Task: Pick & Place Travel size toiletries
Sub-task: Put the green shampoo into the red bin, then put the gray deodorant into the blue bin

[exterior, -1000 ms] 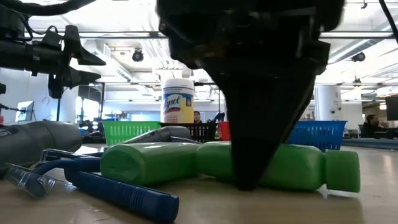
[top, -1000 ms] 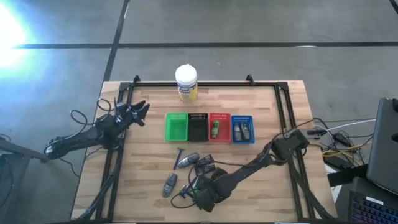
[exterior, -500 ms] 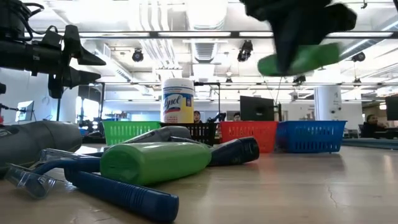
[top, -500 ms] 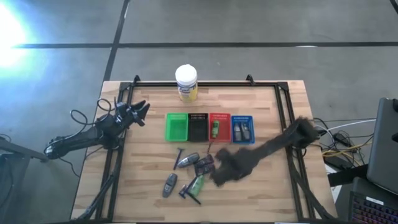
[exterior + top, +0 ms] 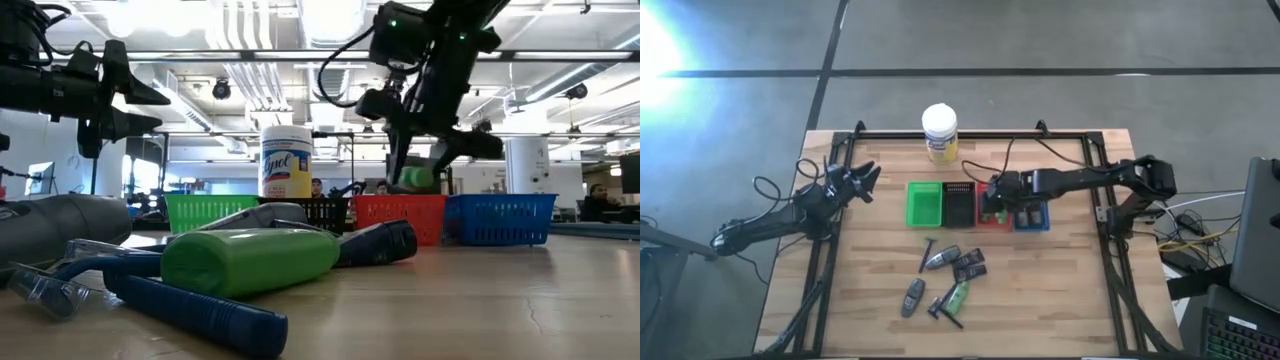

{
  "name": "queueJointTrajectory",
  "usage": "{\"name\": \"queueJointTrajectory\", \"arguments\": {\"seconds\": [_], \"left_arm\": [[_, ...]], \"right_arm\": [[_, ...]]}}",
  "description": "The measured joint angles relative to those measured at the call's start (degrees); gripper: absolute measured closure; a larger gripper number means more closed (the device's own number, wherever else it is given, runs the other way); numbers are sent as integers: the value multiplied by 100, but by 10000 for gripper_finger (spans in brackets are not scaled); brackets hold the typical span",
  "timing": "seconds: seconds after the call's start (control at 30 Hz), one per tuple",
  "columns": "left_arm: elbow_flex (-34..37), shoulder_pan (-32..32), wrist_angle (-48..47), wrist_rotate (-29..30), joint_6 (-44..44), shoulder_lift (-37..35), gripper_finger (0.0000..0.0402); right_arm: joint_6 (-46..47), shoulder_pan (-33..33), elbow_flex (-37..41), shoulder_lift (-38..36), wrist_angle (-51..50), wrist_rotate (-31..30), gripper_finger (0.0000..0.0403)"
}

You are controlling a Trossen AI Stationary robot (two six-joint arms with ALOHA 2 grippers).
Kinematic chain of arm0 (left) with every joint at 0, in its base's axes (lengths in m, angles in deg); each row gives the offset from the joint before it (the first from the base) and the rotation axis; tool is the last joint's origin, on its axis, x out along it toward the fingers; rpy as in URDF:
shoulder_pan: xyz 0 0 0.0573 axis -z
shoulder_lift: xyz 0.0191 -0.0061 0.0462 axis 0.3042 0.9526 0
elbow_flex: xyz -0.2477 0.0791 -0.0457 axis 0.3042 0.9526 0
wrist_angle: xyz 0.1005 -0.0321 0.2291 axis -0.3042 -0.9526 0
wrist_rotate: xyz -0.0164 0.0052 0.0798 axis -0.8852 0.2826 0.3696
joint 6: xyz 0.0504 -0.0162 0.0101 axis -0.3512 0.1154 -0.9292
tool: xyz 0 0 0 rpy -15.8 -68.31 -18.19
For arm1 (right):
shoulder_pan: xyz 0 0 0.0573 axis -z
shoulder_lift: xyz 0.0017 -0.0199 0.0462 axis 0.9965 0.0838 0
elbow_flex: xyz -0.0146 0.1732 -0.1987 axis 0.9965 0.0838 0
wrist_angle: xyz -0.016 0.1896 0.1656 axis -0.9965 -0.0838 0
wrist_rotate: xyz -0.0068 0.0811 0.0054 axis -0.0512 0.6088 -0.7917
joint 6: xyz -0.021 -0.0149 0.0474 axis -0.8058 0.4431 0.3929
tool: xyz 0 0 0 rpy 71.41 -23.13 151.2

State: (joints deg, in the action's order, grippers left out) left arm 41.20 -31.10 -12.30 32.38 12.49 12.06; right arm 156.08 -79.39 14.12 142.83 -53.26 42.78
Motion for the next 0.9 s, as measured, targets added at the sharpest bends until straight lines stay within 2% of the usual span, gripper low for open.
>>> {"name": "queueJointTrajectory", "arguments": {"seconds": [0.3, 0.43, 0.5, 0.63, 0.7, 0.9], "left_arm": [[0, 0, 47, 2, 128, 2, 163], [0, 2, 25, -12, 1579, 1, 163], [0, 2, -36, -7, 1938, 2, 163], [0, 2, -42, -5, 1773, 0, 163], [0, -1, -47, 134, 1682, 6, 163], [0, -11, 166, 574, 2639, 9, 163]], "right_arm": [[-279, -2, -249, -61, -114, -581, 146], [-1386, -132, -525, -52, -195, -511, 112], [-2183, -298, -683, -54, -294, -275, 100], [-3554, -865, -921, 12, -319, 485, 89], [-3903, -1180, -1072, 139, -486, 597, 88], [-3190, -1545, -1466, 436, -1120, 542, 103]]}}
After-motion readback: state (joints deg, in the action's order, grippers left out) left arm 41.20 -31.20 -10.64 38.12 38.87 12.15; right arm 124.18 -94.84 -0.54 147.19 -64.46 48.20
